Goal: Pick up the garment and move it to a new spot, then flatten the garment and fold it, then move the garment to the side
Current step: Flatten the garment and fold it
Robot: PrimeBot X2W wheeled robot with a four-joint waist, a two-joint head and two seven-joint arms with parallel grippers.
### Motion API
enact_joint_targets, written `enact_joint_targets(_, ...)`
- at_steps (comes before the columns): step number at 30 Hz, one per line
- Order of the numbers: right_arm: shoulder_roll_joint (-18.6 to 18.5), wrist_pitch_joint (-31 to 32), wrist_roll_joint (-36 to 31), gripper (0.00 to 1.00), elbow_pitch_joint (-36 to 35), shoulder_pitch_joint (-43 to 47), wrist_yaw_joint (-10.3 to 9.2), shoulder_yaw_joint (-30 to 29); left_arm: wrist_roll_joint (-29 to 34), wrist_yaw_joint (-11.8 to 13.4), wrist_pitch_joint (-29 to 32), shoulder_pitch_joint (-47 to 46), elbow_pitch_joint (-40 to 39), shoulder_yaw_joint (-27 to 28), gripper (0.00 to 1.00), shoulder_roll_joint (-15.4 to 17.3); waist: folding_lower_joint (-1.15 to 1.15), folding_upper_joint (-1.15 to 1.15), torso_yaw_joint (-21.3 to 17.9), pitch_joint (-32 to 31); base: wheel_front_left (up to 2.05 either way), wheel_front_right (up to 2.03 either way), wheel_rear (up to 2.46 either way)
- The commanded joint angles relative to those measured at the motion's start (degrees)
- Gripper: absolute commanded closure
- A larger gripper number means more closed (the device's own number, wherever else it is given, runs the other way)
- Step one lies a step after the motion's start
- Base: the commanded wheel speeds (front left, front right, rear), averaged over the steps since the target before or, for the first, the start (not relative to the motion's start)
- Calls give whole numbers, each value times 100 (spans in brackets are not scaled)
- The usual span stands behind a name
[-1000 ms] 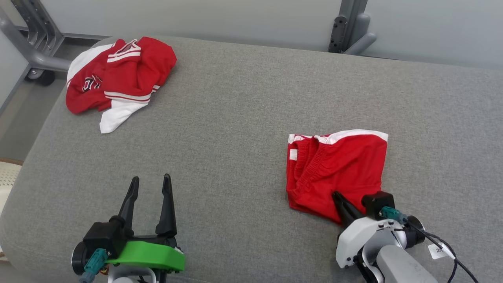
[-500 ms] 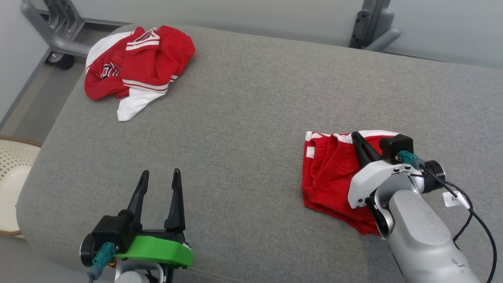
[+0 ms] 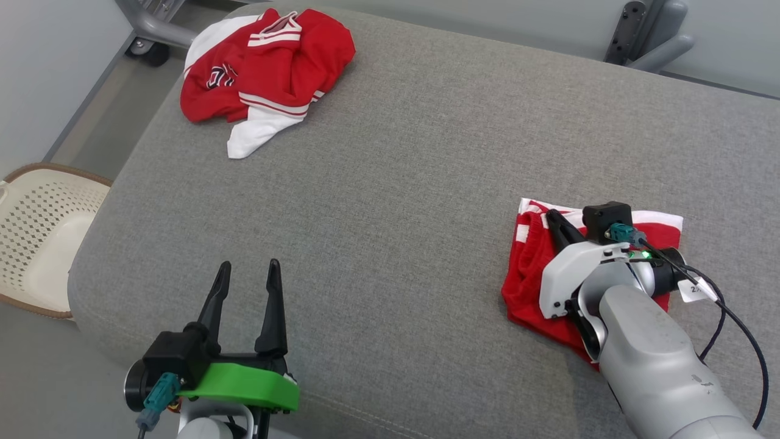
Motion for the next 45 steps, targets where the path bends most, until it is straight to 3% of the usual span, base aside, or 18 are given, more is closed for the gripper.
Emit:
enact_joint_targets(1,-16,-60,74,100,45,-50,0,58,9,21,1,-25,-9,29,0,6,0,9,-42,-19,0,0,0)
enact_joint_targets(6,-19,-156,162,100,-151,-60,-1,82,66,1,1,31,-25,59,0,6,0,9,-292,-110,0,0,0)
enact_joint_targets(10,-20,-159,282,100,-727,143,-1,46,97,-25,2,49,-47,76,0,7,0,9,-551,-181,0,0,0)
enact_joint_targets(11,-19,-158,305,95,-890,232,-1,20,110,-34,1,48,-50,81,0,7,0,9,-617,-201,0,0,0)
enact_joint_targets(16,-19,-158,223,56,-1788,633,-1,-229,196,-41,1,-6,-82,101,0,7,0,9,-942,-306,0,0,0)
enact_joint_targets(19,-17,-157,160,0,-2310,964,-1,-431,257,-60,1,-49,-65,104,0,7,0,9,-1100,-390,0,0,0)
enact_joint_targets(32,-17,-159,373,0,-4195,2579,-1,-1077,370,-105,2,146,85,289,0,7,0,9,-1591,-723,0,0,0)
enact_joint_targets(45,-17,-159,652,0,-4924,3478,-1,-1284,441,-127,2,348,120,398,0,7,0,9,-1688,-815,0,0,0)
